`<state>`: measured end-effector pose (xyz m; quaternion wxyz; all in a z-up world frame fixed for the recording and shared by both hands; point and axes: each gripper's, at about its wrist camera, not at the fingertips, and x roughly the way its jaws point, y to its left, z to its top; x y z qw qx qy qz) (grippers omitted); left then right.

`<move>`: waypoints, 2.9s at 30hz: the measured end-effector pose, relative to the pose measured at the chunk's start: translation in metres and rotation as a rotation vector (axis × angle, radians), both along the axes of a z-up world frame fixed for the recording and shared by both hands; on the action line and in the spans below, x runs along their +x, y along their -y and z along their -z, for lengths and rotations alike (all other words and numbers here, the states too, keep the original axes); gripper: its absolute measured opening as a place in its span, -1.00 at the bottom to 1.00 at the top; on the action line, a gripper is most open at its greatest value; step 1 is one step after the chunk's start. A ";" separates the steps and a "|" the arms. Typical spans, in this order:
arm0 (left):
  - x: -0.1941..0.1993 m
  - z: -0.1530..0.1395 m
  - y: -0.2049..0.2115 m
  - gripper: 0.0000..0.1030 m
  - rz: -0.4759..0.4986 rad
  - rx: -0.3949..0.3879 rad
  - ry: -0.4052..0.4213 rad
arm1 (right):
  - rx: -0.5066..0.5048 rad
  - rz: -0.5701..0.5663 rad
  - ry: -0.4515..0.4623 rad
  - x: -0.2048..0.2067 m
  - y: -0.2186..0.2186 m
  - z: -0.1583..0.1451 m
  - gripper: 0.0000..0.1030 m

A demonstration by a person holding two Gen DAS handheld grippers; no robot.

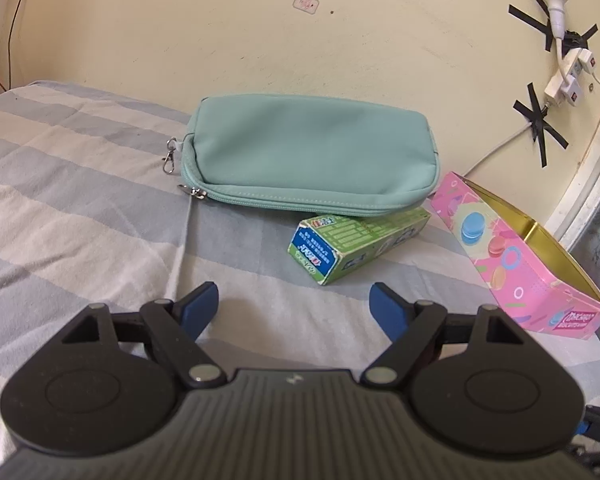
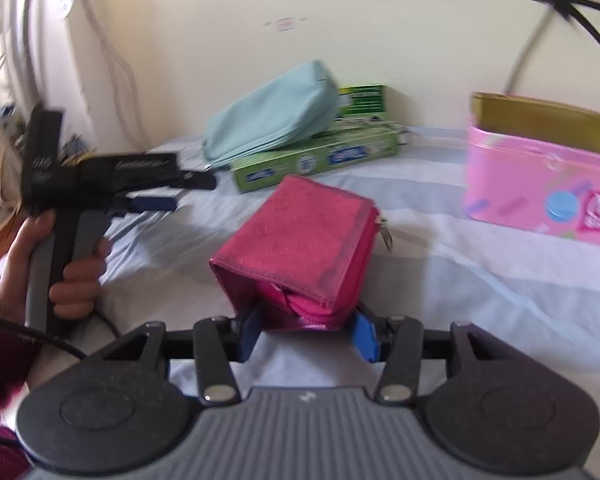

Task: Organize objects
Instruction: 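Lift the pink wallet with the right gripper while the left gripper grasps it, then carry the pink wallet into the pink tin and open the left gripper, then withdraw the left gripper from the pink tin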

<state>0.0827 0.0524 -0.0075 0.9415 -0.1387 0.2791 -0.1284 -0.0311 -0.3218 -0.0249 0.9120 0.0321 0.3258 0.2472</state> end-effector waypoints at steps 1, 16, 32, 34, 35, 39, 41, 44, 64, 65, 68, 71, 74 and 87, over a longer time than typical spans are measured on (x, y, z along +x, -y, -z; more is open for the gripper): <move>-0.001 -0.001 0.001 0.63 0.007 0.003 0.007 | 0.001 0.018 0.009 -0.002 0.004 -0.001 -0.10; -0.010 -0.028 0.081 0.95 0.320 -0.021 0.049 | -0.003 0.002 0.059 -0.014 0.014 0.001 0.50; -0.012 0.000 0.132 0.51 0.351 0.071 -0.088 | -0.075 -0.023 0.051 0.007 -0.016 0.001 0.31; -0.008 -0.008 0.128 0.45 0.344 0.039 -0.086 | -0.080 -0.019 0.078 0.004 -0.018 -0.001 0.30; -0.008 -0.013 0.128 0.45 0.345 0.031 -0.074 | -0.086 -0.014 0.102 0.002 -0.019 -0.003 0.30; -0.008 -0.041 0.141 0.45 0.355 0.039 0.015 | -0.093 0.015 0.206 -0.001 -0.014 -0.019 0.30; -0.004 -0.055 0.150 0.45 0.366 0.042 0.055 | -0.081 0.038 0.249 0.001 -0.007 -0.030 0.30; 0.008 -0.073 0.168 0.45 0.391 0.032 0.097 | -0.067 0.077 0.299 0.009 0.006 -0.044 0.30; 0.087 -0.072 0.278 0.47 0.484 0.076 0.072 | 0.006 0.329 0.307 0.103 0.088 -0.040 0.39; 0.088 -0.072 0.278 0.47 0.480 0.081 0.077 | 0.007 0.338 0.287 0.106 0.090 -0.038 0.41; 0.090 -0.070 0.278 0.48 0.448 0.100 0.081 | 0.005 0.371 0.266 0.110 0.095 -0.035 0.48; 0.091 -0.067 0.273 0.48 0.402 0.132 0.067 | 0.032 0.382 0.272 0.107 0.098 -0.036 0.47; 0.086 -0.066 0.262 0.48 0.361 0.152 0.072 | 0.033 0.388 0.281 0.102 0.097 -0.036 0.47; 0.021 -0.056 0.208 0.63 0.259 0.295 0.103 | 0.186 0.440 0.312 0.064 0.113 -0.034 0.48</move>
